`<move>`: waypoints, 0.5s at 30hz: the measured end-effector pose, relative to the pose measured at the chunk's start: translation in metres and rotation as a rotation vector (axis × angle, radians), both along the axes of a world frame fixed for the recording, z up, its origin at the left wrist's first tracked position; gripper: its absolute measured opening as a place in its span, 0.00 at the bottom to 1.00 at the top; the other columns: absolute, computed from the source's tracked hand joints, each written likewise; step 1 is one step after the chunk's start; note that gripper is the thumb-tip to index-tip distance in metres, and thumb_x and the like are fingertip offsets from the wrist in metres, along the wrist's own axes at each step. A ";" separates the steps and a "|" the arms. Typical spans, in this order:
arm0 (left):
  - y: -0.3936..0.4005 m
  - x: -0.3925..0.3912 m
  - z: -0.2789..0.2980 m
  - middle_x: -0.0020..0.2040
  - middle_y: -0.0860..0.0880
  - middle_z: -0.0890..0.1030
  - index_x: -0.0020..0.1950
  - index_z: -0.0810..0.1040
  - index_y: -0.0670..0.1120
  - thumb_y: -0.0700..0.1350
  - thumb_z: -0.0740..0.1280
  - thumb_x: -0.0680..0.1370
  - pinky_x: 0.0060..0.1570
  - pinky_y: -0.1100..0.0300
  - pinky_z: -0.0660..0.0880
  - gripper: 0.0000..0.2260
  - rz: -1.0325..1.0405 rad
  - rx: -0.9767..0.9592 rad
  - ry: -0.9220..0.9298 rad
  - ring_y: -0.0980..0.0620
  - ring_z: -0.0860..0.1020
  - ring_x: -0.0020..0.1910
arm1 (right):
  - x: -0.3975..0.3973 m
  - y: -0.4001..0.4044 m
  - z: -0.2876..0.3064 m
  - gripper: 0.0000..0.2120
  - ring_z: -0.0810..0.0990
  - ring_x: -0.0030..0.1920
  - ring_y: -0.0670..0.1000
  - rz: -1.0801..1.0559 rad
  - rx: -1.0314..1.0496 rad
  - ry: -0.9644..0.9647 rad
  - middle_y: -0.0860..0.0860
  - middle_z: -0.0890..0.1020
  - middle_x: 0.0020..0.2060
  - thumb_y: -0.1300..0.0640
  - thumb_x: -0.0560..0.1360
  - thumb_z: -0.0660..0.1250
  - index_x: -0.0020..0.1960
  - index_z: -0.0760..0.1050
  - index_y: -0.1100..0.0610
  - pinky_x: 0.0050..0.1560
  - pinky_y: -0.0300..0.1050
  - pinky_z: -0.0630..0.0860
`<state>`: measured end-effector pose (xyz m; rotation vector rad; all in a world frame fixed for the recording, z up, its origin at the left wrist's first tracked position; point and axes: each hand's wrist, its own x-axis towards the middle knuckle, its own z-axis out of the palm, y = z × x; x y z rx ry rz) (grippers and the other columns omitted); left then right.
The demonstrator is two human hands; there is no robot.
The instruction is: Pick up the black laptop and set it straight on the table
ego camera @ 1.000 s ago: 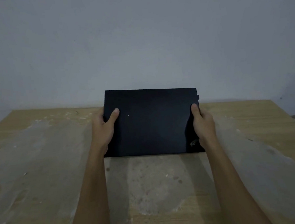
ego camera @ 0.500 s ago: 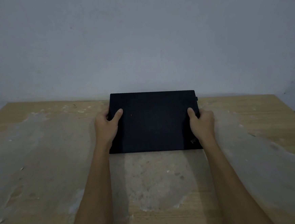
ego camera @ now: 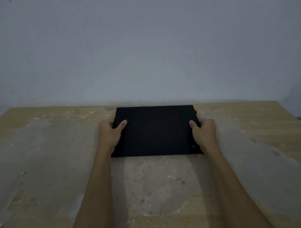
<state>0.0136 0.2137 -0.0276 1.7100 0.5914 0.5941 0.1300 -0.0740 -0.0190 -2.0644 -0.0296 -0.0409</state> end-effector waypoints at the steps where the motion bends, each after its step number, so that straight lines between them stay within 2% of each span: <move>1: 0.000 0.000 0.001 0.49 0.46 0.87 0.63 0.84 0.39 0.43 0.73 0.81 0.40 0.59 0.85 0.13 0.000 0.022 0.013 0.53 0.85 0.43 | -0.001 0.001 0.001 0.15 0.82 0.58 0.63 -0.001 -0.009 0.009 0.60 0.80 0.62 0.54 0.84 0.66 0.64 0.81 0.62 0.59 0.62 0.83; 3: 0.001 0.000 -0.001 0.49 0.45 0.86 0.63 0.83 0.37 0.42 0.72 0.81 0.41 0.57 0.85 0.13 0.000 0.071 0.043 0.54 0.84 0.42 | -0.001 0.001 0.000 0.14 0.83 0.56 0.62 -0.008 -0.023 0.020 0.59 0.80 0.63 0.55 0.84 0.66 0.65 0.82 0.61 0.56 0.62 0.84; 4: 0.001 0.000 -0.001 0.49 0.44 0.86 0.64 0.83 0.37 0.42 0.72 0.82 0.38 0.61 0.84 0.13 -0.005 0.090 0.055 0.53 0.84 0.42 | 0.000 0.001 -0.002 0.14 0.83 0.55 0.62 -0.015 -0.019 0.029 0.58 0.80 0.63 0.56 0.84 0.66 0.65 0.82 0.61 0.54 0.62 0.85; 5: 0.002 0.000 -0.001 0.50 0.43 0.86 0.64 0.83 0.36 0.41 0.72 0.82 0.36 0.64 0.82 0.13 -0.008 0.100 0.067 0.52 0.84 0.42 | -0.001 0.001 -0.001 0.14 0.84 0.53 0.62 -0.022 -0.021 0.043 0.58 0.80 0.63 0.56 0.84 0.66 0.64 0.82 0.62 0.51 0.63 0.86; 7: 0.002 0.001 -0.001 0.51 0.42 0.86 0.65 0.82 0.36 0.41 0.71 0.82 0.37 0.63 0.81 0.14 -0.014 0.099 0.080 0.46 0.85 0.46 | 0.000 0.001 -0.001 0.13 0.85 0.51 0.62 -0.024 -0.024 0.049 0.59 0.81 0.62 0.58 0.84 0.66 0.64 0.82 0.62 0.47 0.63 0.87; 11: 0.002 0.000 0.001 0.51 0.45 0.85 0.66 0.81 0.37 0.43 0.73 0.81 0.42 0.56 0.84 0.16 -0.028 0.103 0.097 0.43 0.85 0.51 | -0.001 0.000 0.005 0.14 0.83 0.55 0.62 0.016 -0.071 0.062 0.62 0.81 0.62 0.57 0.83 0.67 0.65 0.81 0.63 0.54 0.64 0.85; 13: 0.000 -0.002 0.003 0.56 0.45 0.83 0.68 0.80 0.39 0.43 0.74 0.80 0.53 0.53 0.83 0.18 -0.017 0.148 0.098 0.43 0.83 0.58 | -0.006 0.003 0.014 0.18 0.81 0.61 0.62 0.036 -0.146 0.053 0.62 0.79 0.65 0.54 0.81 0.70 0.68 0.78 0.61 0.60 0.63 0.82; 15: -0.004 0.002 0.012 0.63 0.41 0.77 0.70 0.78 0.42 0.43 0.75 0.79 0.61 0.51 0.78 0.20 0.052 0.293 0.095 0.44 0.79 0.62 | -0.009 0.010 0.030 0.24 0.78 0.66 0.62 0.025 -0.201 -0.043 0.61 0.76 0.68 0.51 0.79 0.72 0.72 0.74 0.59 0.67 0.62 0.77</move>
